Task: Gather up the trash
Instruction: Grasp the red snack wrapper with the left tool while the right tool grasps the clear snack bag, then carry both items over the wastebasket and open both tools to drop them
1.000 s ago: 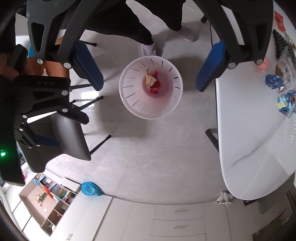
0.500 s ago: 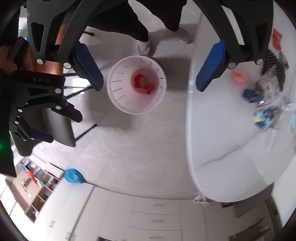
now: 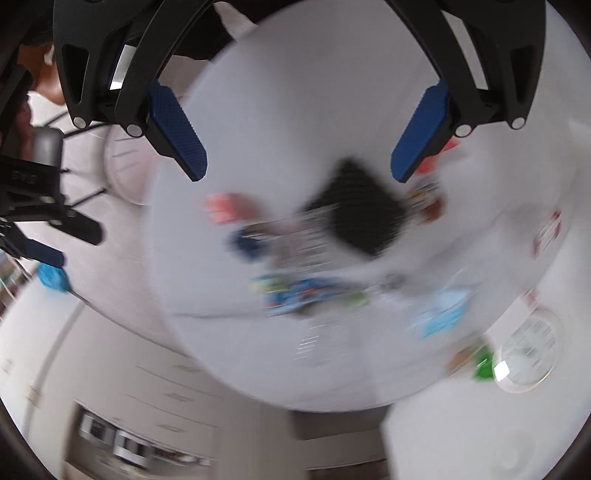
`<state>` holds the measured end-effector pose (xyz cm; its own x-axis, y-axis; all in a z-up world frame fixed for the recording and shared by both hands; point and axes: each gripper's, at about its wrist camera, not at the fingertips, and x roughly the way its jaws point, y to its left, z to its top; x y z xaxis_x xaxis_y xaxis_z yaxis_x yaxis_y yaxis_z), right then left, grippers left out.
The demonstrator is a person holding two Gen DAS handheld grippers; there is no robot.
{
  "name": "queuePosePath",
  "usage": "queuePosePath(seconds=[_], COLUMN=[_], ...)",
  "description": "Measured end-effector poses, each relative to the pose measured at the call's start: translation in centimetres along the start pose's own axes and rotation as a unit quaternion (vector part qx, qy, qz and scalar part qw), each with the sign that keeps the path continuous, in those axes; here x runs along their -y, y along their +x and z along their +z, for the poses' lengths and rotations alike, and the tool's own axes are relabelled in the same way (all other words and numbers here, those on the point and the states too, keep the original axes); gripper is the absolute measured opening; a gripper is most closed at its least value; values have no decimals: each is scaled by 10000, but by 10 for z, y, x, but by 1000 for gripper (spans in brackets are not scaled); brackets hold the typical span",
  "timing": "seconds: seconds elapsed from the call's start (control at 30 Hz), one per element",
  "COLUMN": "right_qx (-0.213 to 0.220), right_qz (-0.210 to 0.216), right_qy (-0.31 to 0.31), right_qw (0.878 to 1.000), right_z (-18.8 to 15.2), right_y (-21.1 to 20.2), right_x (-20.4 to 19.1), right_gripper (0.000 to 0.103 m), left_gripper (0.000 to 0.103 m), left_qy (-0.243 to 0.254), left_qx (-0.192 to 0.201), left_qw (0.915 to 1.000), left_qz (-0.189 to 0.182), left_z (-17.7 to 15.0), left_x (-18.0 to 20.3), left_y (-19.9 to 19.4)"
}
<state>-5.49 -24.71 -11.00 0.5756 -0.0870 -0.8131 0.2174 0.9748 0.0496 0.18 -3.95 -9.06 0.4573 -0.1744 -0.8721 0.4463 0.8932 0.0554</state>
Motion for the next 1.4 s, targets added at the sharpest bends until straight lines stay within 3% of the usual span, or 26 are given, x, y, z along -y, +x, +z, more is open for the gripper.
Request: queuePosePath(seconds=[0.1,0.23,0.4,0.77,0.93,1.2,1.27,1.4], right_qx=[-86,-266,-478,-714,-713,-1351,-1542,-1632], right_qz=[243,391,427,219,146,-134,-139,45], right_qy=[-138,-336,-498,-142,-19,-260,-283,-225], right_qw=[9996,9983,9967,9971,9973,9904,9875,9863], right_z=[5,8,4,7,42,69,67,66], right_y=[12,29,42,68,102,181,195,201], right_x=[-44,-91,-131,-147,-149,-166,-169,-170], right_gripper=[101,101,101,101,101,83,67,51], left_gripper=[96,96,93,49,40,40,40,40], left_qy=[-281,-257,184,476,255,-224,-304,-358], left_qx=[-184,-428,-659,-969,-995,-811,-718,-561], left_qw=[9990,9979,9968,9941,9943,9950,9954,9964], left_qz=[291,409,403,-55,-296,-540,-557,-532], left_z=[-14,-31,-43,-47,-47,-51,-51,-45], left_x=[-62,-110,-128,-141,-147,-150,-150,-149], left_y=[21,58,97,145,144,106,94,78])
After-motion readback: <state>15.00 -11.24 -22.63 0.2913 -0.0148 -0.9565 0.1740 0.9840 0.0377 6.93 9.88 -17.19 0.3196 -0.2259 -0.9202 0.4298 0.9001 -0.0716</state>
